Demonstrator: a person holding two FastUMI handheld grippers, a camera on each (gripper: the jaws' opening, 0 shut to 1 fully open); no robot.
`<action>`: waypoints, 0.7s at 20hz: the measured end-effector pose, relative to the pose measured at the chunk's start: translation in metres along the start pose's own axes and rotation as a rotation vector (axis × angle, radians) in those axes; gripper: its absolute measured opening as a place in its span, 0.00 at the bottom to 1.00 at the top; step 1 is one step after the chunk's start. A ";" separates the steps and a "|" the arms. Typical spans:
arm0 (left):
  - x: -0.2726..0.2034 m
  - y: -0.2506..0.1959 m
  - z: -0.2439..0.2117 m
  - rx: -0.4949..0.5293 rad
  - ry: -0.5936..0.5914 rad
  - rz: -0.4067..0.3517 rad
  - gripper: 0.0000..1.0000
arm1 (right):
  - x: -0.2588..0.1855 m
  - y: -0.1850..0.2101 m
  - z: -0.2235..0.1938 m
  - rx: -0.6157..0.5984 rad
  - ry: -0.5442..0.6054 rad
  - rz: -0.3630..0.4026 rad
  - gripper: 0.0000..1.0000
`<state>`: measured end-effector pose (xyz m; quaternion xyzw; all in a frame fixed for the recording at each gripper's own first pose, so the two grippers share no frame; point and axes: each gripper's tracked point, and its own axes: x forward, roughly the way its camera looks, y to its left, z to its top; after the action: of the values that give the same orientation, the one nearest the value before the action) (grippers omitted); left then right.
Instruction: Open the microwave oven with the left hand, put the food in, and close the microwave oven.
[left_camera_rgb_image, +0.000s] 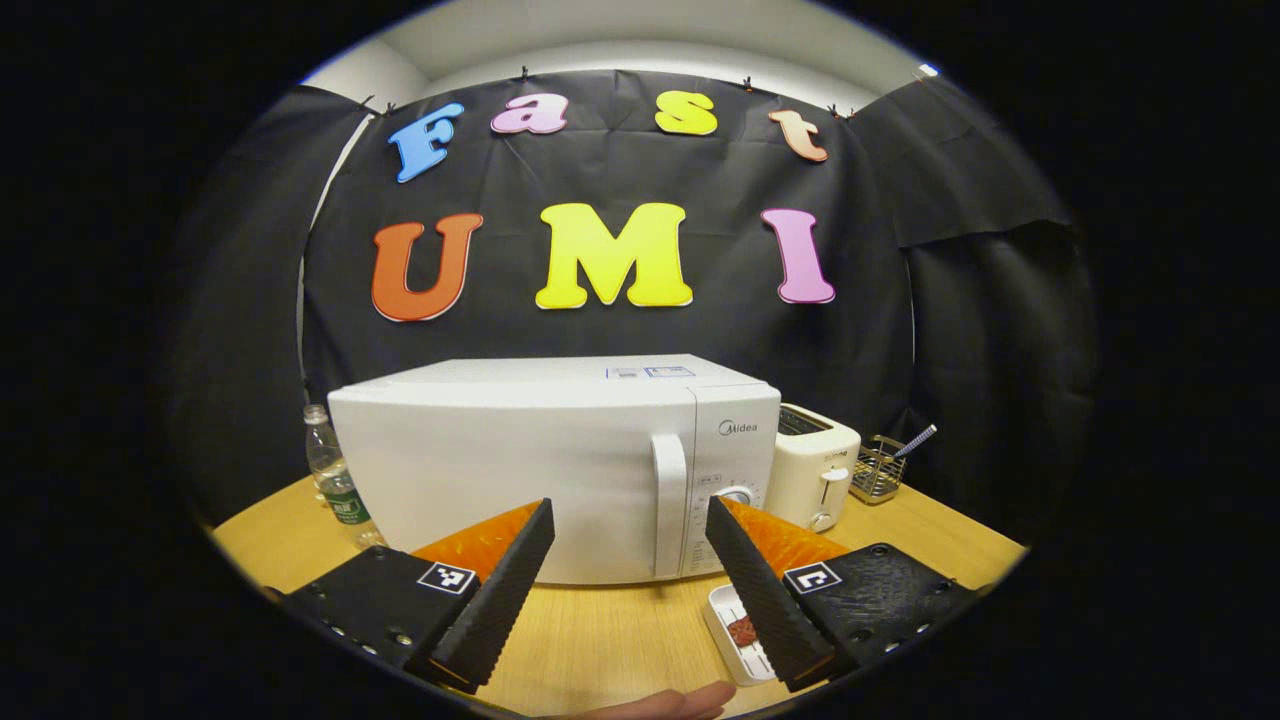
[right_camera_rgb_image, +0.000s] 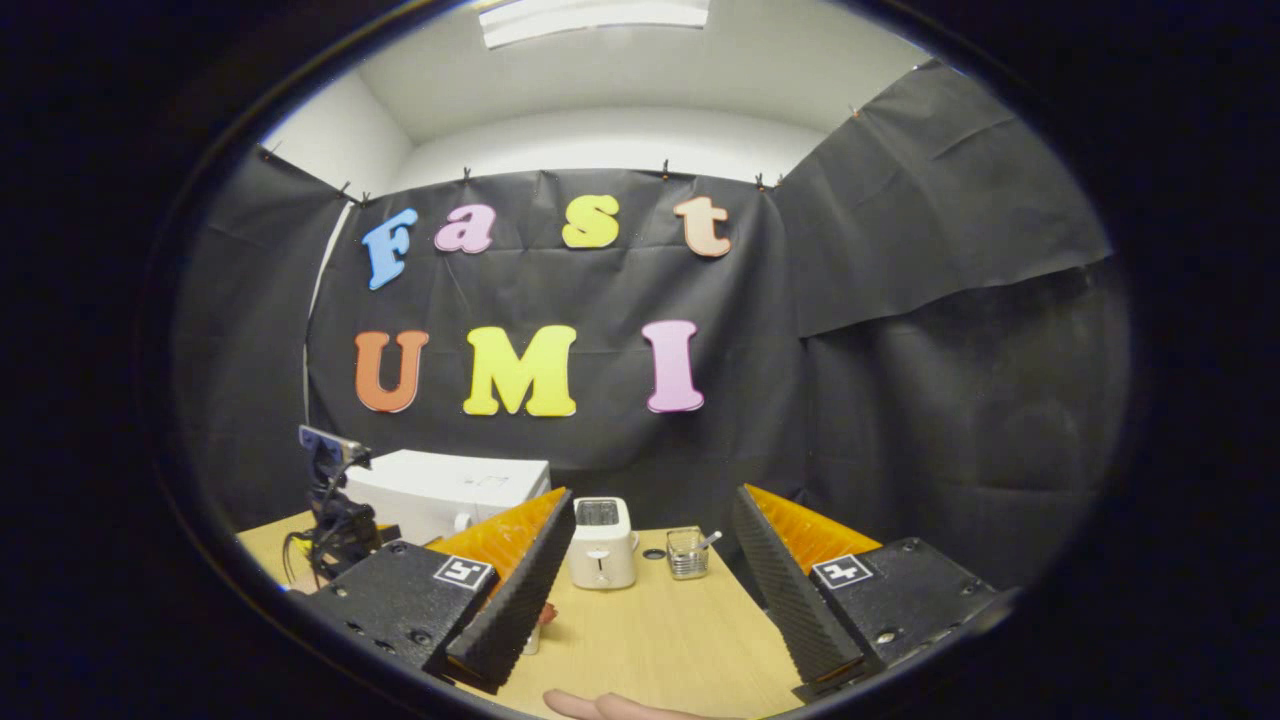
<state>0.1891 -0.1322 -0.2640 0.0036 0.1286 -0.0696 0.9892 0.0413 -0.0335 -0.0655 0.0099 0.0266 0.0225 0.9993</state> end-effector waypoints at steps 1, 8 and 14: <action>0.010 -0.002 -0.007 -0.003 0.003 0.007 0.96 | 0.000 -0.002 -0.001 0.001 -0.003 0.007 1.00; 0.061 -0.017 -0.024 -0.012 -0.010 0.048 0.93 | 0.001 -0.025 -0.017 -0.001 -0.029 0.029 1.00; 0.084 -0.019 -0.028 -0.105 0.007 0.057 0.36 | -0.006 -0.053 -0.024 -0.014 -0.044 -0.004 0.92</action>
<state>0.2597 -0.1615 -0.3121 -0.0445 0.1354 -0.0347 0.9892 0.0369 -0.0865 -0.0903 0.0031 0.0047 0.0202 0.9998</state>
